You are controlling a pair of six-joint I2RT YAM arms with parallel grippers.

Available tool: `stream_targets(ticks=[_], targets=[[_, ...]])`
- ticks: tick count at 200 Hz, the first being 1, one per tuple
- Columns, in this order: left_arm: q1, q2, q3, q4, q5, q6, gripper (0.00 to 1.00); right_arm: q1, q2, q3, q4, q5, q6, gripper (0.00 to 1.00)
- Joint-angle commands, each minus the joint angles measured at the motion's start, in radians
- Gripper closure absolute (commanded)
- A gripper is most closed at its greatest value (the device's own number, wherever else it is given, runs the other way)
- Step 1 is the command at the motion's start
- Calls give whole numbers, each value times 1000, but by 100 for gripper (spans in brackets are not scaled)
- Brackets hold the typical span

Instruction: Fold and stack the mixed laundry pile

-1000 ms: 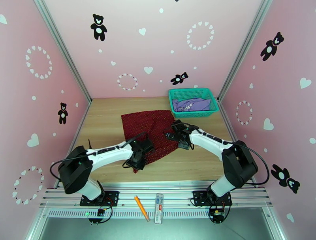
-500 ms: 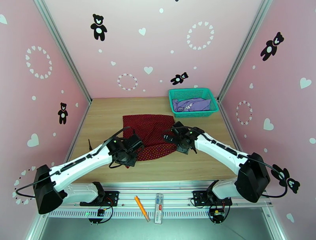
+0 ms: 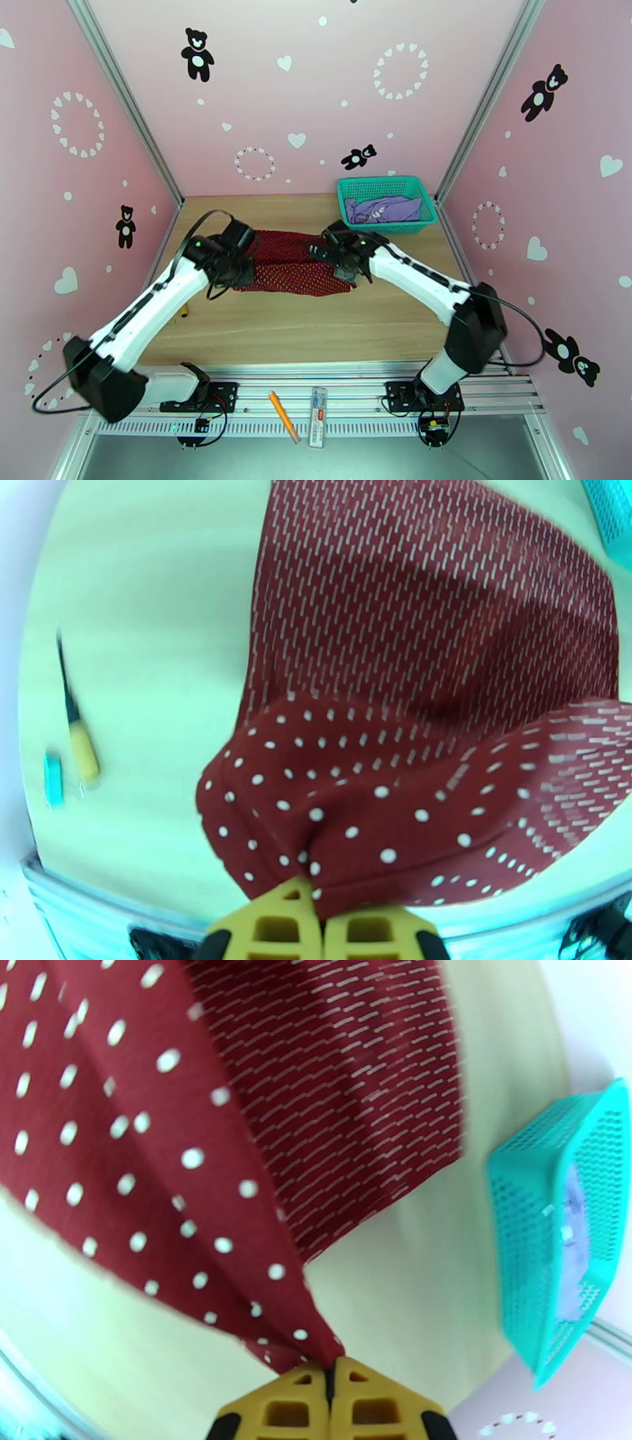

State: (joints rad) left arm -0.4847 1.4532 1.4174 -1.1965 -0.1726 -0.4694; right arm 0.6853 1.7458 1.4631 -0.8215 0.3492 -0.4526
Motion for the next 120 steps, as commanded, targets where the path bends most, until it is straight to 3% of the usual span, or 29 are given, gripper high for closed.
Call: stream_targets(ticks=[1,66,120], targets=[[24,144,128,44,-47,105,100,-20,149,127,7,132,8,100],[95,507,485,-7,-177,167,100,-55,392,337,56,241,74,100],[179,717,672,-38,-182,202,100,-64,485,401,87,272,102,100]])
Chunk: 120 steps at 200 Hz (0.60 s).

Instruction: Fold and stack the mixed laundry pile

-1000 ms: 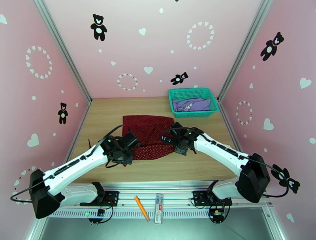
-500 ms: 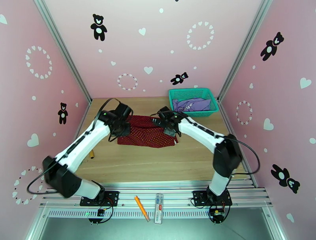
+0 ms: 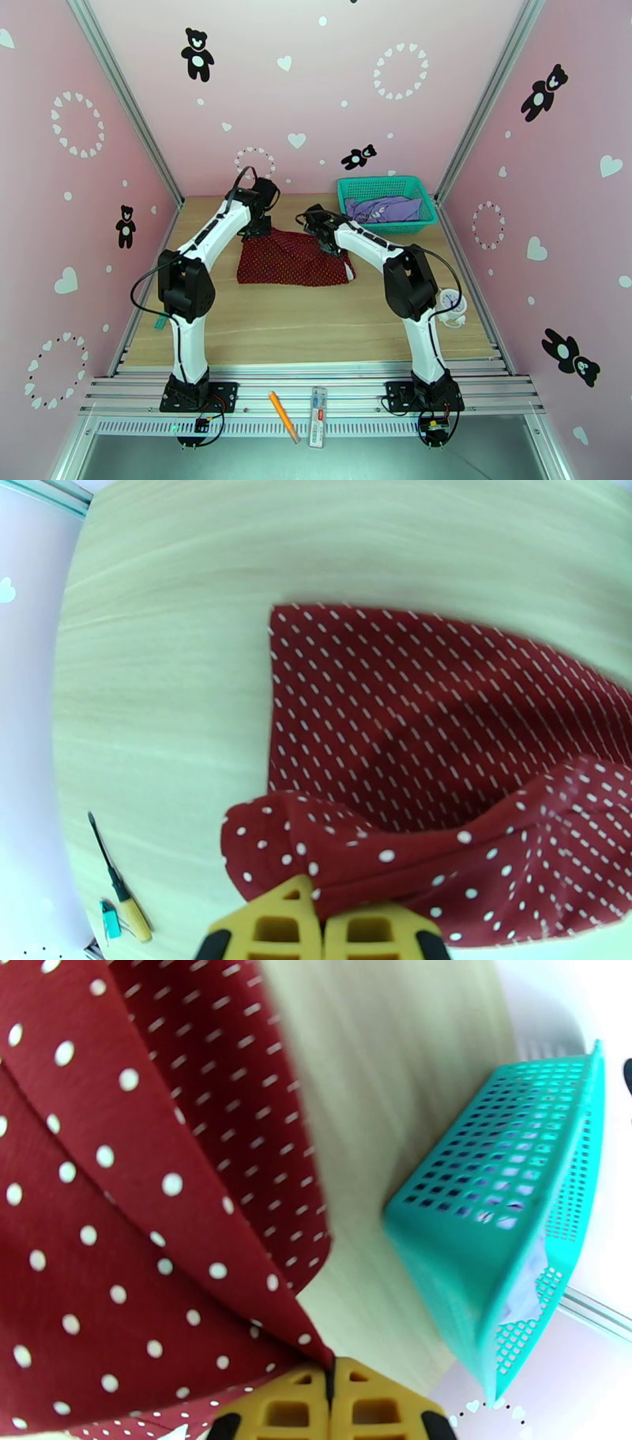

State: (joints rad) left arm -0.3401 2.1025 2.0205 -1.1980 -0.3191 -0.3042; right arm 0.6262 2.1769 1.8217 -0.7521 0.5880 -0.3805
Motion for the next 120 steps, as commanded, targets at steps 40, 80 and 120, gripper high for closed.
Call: stream_targets(ticks=[40,80,120], targets=[[59,170,129,-8,-11,61,100,-14,106,66,27,36,68,100],[61,236,206,-15,-15,75,41,-20,126,94,23,48,103,98],[61,212,244,-25,-22,72,20,-19,81,139,-3,17,153,69]])
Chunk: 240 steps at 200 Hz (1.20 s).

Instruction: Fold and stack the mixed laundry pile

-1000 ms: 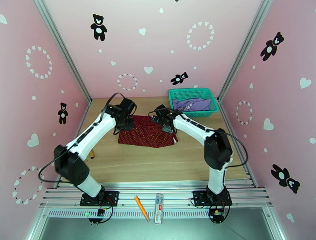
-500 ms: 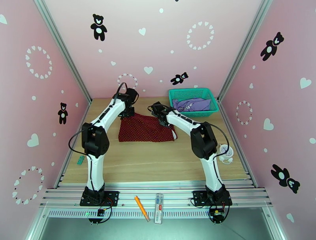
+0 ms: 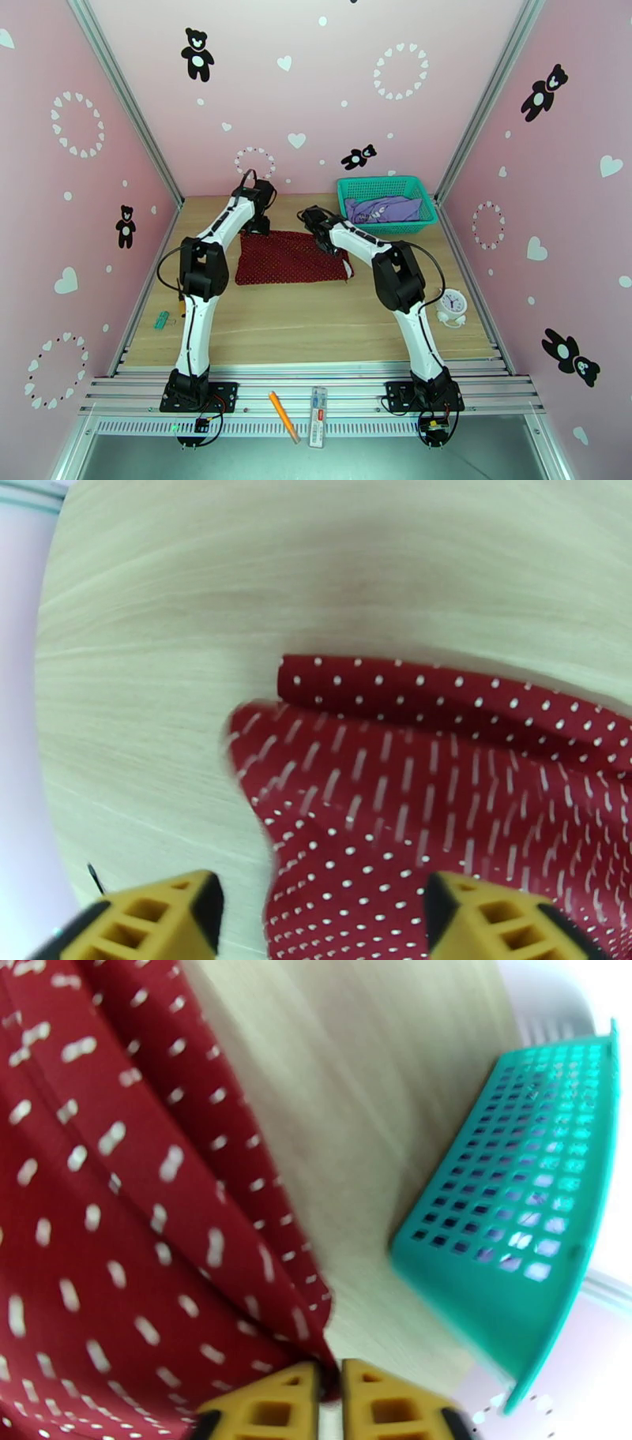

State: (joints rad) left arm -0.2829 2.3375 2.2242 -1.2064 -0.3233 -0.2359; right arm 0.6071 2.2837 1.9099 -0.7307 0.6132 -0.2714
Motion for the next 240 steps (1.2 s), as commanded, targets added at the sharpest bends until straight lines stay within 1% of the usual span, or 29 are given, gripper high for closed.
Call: stream_targets(ticks=[1,16,30,55,68,74,78,82,87,90,91,92,99,102,116,124,142,161,175,200,217,240], targets=[[4,-24,42,-17,-17,4,20,-1,-29,52,-26,-10,45,68],[4,-60,50,-25,-9,-4,19,0,-82,61,-36,-35,67,60],[4,-103,55,-42,-1,-12,18,0,-153,61,-52,-61,93,54],[-9,-224,9,-64,10,-27,17,0,-315,35,-85,-89,163,52],[-26,-310,-64,-57,25,-42,16,-1,-433,-42,-68,-110,219,52],[-33,-354,-108,-50,40,-55,15,-2,-499,-90,-45,-125,249,49],[-39,-382,-143,-43,51,-63,16,-5,-544,-128,-26,-134,275,46],[-45,-409,-179,-33,67,-74,16,-8,-587,-170,-7,-137,314,39],[-53,-443,-224,-19,89,-87,16,-15,-639,-222,10,-147,371,26],[-59,-462,-260,-9,103,-94,15,-22,-670,-250,19,-166,402,20],[-61,-470,-272,-4,106,-97,15,-26,-689,-274,23,-182,422,16],[-62,-475,-283,1,111,-99,15,-26,-689,-274,23,-182,422,16],[-75,-516,-359,33,142,-122,16,-46,-746,-345,31,-246,501,3],[-82,-533,-391,49,156,-133,16,-58,-766,-371,33,-283,530,1],[-107,-590,-531,132,227,-186,16,-109,-822,-491,40,-448,617,1],[-122,-607,-592,181,257,-215,17,-135,-824,-541,27,-505,661,1],[-154,-607,-677,276,303,-263,18,-154,-797,-634,50,-580,741,1],[-181,-550,-676,319,311,-291,20,-156,-765,-711,148,-650,841,1],[-191,-498,-649,329,300,-306,21,-157,-724,-719,193,-666,888,1],[-196,-430,-625,365,278,-333,21,-180,-646,-705,206,-621,954,1],[-196,-375,-601,367,259,-340,21,-207,-593,-702,231,-642,992,1],[-196,-298,-560,347,225,-341,21,-225,-501,-668,251,-685,1006,1]])
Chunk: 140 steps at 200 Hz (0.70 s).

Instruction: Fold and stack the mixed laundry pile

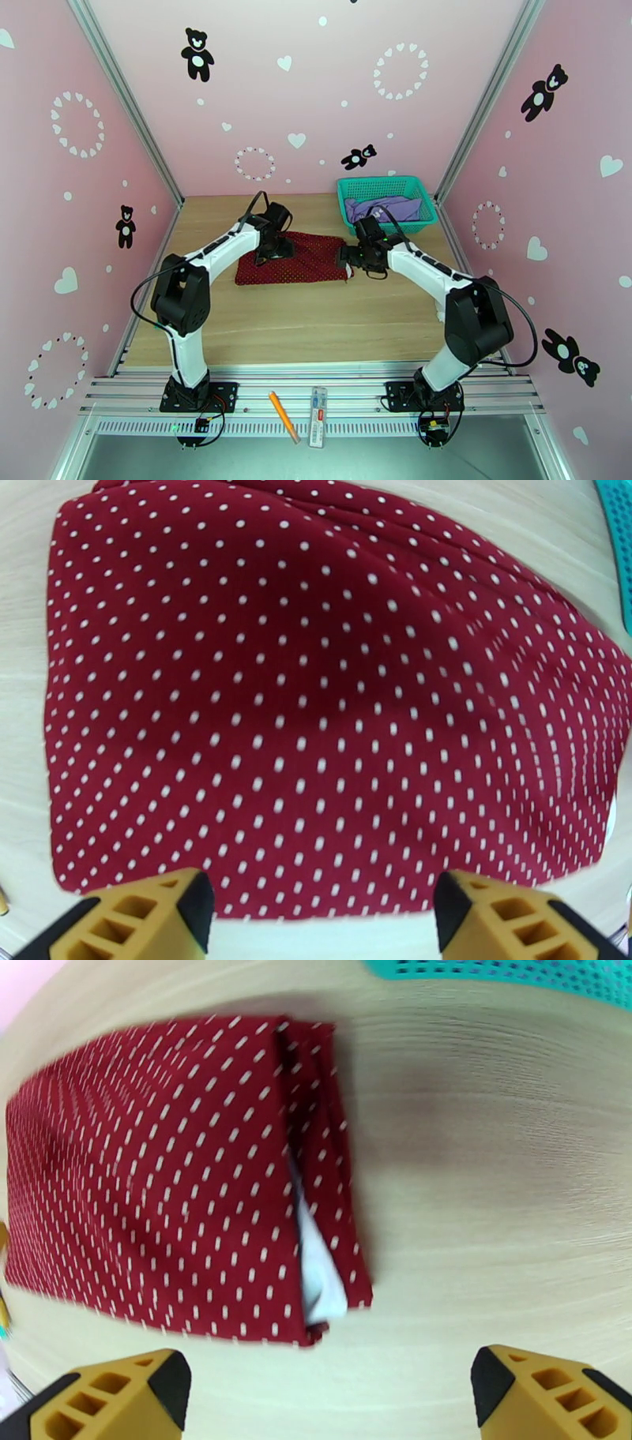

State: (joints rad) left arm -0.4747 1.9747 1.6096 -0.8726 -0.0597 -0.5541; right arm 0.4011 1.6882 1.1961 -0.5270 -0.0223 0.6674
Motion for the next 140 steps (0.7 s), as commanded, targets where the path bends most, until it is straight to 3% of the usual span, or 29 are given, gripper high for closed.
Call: stream_targets(ticks=[1,64,140], targets=[[-4,68,56,12,-40,-23,21,-20,99,49,47,-51,66,1],[-3,204,112,-22,-76,-4,22,-17,317,159,65,-169,53,12],[-3,253,28,11,-113,18,22,52,386,140,118,-252,76,31]])
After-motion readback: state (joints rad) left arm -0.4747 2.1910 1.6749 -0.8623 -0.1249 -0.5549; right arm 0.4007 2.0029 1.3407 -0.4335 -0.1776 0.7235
